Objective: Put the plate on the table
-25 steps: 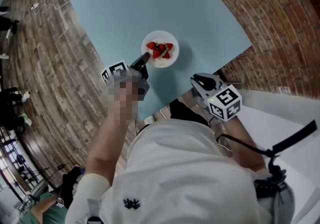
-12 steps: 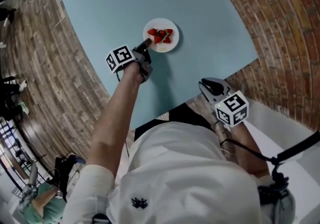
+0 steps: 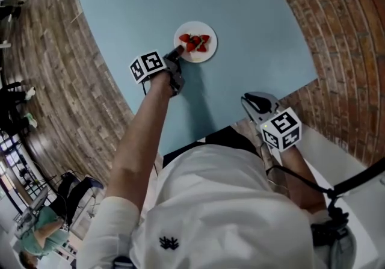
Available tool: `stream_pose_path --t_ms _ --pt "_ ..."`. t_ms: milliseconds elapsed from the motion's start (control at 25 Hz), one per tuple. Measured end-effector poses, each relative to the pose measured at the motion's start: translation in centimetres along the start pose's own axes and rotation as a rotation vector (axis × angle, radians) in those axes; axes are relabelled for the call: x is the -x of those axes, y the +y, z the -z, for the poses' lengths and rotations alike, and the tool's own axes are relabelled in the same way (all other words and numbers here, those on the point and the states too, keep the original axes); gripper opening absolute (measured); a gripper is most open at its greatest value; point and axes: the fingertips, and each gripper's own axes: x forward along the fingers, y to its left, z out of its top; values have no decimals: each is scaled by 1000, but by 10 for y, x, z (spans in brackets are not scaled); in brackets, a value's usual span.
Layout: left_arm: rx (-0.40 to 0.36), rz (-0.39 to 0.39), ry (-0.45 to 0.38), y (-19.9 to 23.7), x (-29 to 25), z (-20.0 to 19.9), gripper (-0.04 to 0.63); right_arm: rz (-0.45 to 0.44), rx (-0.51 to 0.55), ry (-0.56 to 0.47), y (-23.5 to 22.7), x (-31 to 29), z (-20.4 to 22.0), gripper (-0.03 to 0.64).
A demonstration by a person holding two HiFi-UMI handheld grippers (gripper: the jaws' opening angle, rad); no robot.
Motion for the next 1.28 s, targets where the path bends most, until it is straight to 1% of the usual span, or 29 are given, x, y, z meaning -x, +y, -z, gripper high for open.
stream_pose_path --t_ms 120,200,360,560,640,760,880,1000,1160,1280 --pt "-83 -87 18 8 -2 0 35 -12 0 -8 -1 -4 -3 51" --pt "-150 -127 26 9 -3 0 46 -21 0 -7 0 -7 -3 51" --pt "-291 -207 45 8 -2 -2 67 -29 2 3 5 -11 -3 51" --pt "-483 -310 92 6 -2 -1 91 -24 12 6 7 -15 -9 51" --pt "-540 -349 104 6 -2 0 93 -26 15 5 8 -16 -11 51" --pt "-602 -391 111 7 -1 -1 104 -30 18 5 8 -17 -12 51" --pt "-634 -402 96 5 6 -4 109 -33 25 4 8 -18 -13 51" --pt "-660 -385 95 0 18 -3 109 -35 41 -2 11 -20 -15 51" --pt "-695 -335 101 -15 39 4 109 -40 68 -18 23 -27 -23 51" --pt "-732 -292 113 -29 62 16 109 -38 89 -32 38 -30 -27 51"
